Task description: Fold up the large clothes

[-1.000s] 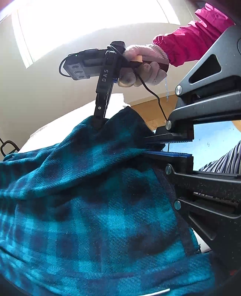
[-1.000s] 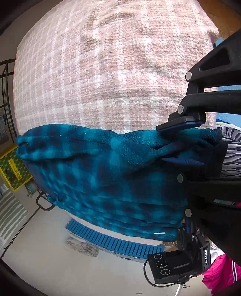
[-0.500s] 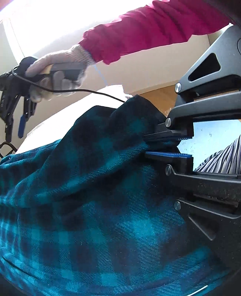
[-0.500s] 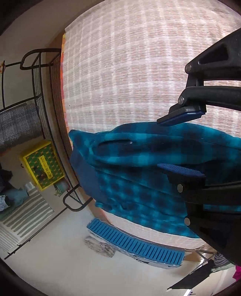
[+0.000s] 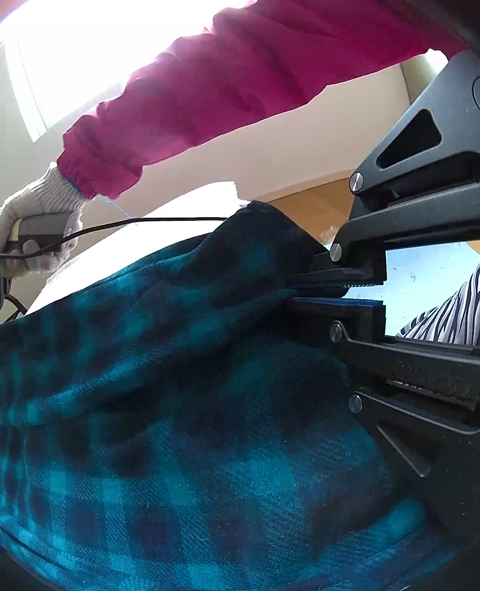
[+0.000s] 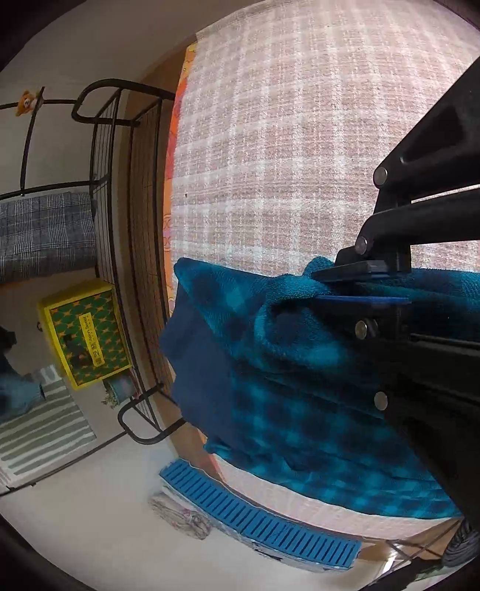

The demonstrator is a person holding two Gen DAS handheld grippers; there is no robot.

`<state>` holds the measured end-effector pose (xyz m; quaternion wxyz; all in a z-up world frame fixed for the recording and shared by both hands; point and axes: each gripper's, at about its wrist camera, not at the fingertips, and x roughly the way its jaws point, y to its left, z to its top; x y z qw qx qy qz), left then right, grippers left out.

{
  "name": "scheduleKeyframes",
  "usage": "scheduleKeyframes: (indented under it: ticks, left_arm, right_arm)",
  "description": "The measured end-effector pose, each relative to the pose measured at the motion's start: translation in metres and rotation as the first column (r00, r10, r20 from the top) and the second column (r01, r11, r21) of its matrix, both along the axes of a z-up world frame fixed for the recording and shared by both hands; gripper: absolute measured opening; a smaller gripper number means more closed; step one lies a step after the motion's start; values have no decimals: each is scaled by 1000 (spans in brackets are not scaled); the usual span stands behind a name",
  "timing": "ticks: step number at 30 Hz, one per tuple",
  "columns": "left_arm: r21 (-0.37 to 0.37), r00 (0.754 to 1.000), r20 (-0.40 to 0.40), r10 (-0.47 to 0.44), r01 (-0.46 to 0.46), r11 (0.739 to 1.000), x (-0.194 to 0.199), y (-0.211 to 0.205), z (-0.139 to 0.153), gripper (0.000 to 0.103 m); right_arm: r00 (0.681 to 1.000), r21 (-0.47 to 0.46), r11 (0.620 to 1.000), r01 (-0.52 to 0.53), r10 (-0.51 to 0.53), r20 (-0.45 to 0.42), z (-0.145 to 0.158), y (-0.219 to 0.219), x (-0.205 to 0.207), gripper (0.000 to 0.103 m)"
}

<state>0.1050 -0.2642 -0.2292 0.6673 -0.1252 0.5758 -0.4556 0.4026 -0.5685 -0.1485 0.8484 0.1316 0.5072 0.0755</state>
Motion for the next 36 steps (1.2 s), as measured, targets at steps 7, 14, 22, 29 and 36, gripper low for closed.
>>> scheduleKeyframes:
  ticks: [7, 14, 22, 29, 36]
  left_arm:
    - [-18, 999, 47, 12, -12, 1000, -1, 13, 27, 2]
    - [-33, 990, 136, 22, -17, 999, -7, 13, 60, 2]
    - [41, 973, 227, -42, 33, 999, -19, -39, 46, 2]
    - [112, 987, 149, -66, 50, 992, -22, -50, 4, 2]
    - [45, 980, 196, 30, -40, 998, -21, 5, 57, 2]
  right_arm:
    - [999, -7, 1000, 31, -31, -41, 5, -8, -20, 27]
    - [999, 75, 996, 38, -40, 22, 49, -27, -140, 33]
    - [989, 219, 965, 143, -133, -59, 13, -39, -296, 43]
    - [973, 399, 888, 229, -190, -133, -40, -28, -345, 49]
    - [980, 443, 876, 192, -144, -139, -58, 6, -346, 47]
